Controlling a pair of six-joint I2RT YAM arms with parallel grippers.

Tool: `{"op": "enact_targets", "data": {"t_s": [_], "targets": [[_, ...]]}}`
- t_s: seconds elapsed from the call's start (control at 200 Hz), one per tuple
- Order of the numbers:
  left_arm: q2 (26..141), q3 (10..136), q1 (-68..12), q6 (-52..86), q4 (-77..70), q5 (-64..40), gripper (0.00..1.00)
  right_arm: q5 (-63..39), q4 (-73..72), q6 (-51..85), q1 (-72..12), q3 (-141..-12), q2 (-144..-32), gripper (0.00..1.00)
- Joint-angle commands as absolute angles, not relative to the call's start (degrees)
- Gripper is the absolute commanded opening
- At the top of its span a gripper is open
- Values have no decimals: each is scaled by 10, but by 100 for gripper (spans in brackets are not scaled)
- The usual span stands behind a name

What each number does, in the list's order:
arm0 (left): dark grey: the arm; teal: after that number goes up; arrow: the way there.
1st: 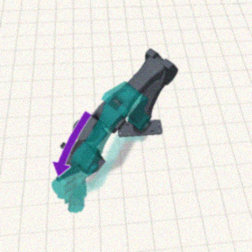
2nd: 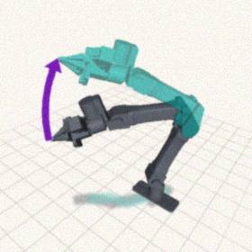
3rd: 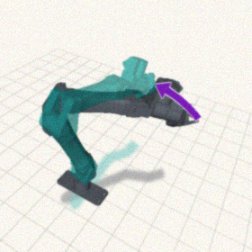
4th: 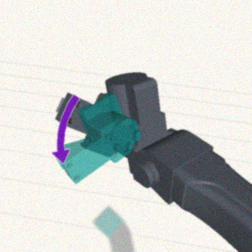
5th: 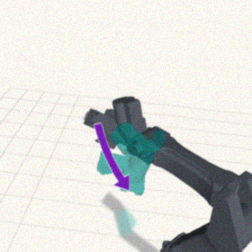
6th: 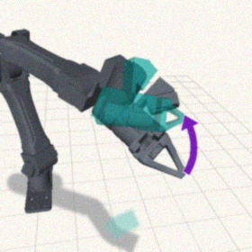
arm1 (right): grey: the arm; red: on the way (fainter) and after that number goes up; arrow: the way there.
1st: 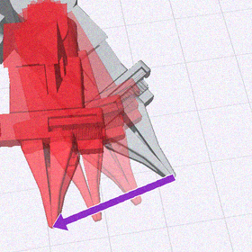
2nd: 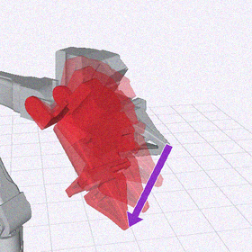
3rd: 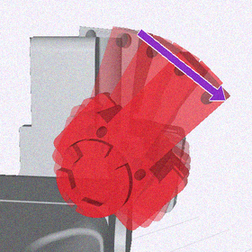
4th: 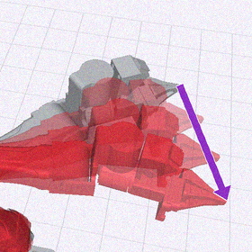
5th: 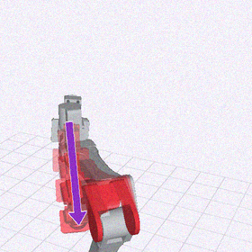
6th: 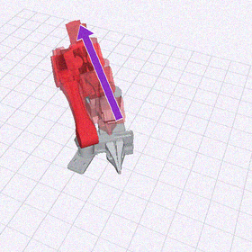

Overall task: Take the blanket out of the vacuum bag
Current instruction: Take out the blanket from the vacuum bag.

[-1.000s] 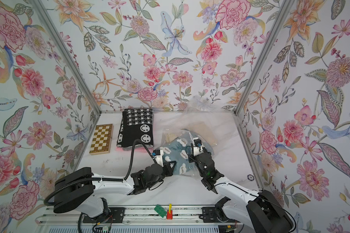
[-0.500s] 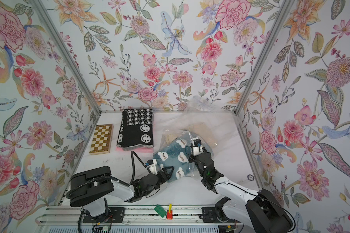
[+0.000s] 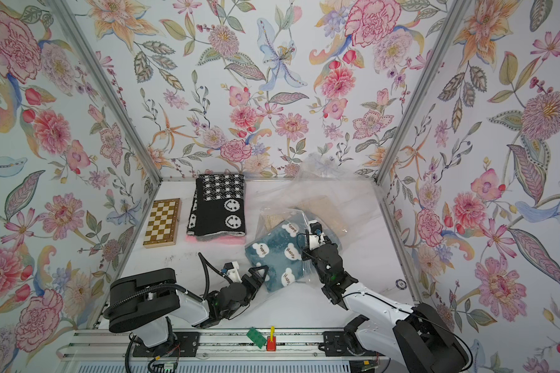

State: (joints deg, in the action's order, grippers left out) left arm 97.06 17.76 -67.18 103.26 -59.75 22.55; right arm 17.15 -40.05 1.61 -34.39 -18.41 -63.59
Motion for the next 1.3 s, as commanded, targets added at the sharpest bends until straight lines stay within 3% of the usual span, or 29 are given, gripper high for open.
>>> {"op": "enact_targets", "data": {"t_s": [0.0,0.36,0.495,0.631,0.761,0.856,1.291], "targets": [[977,176,-637,996,-573,220,91,175,-394,22,-339,-193,-630,0],[1106,250,-587,961,-686,127,92,174,-395,22,-339,-193,-631,0],[1143,271,-583,968,-720,120,84,173,-394,22,-339,-193,-631,0],[1147,291,-577,943,-705,121,64,169,-394,25,-339,-194,-631,0],[1129,304,-573,908,-690,123,23,166,-393,29,-339,-194,-631,0],[1105,309,-572,887,-667,119,0,165,-392,32,-338,-194,-633,0],[901,400,-614,756,-325,163,0,173,-375,48,-320,-197,-632,0]]}}
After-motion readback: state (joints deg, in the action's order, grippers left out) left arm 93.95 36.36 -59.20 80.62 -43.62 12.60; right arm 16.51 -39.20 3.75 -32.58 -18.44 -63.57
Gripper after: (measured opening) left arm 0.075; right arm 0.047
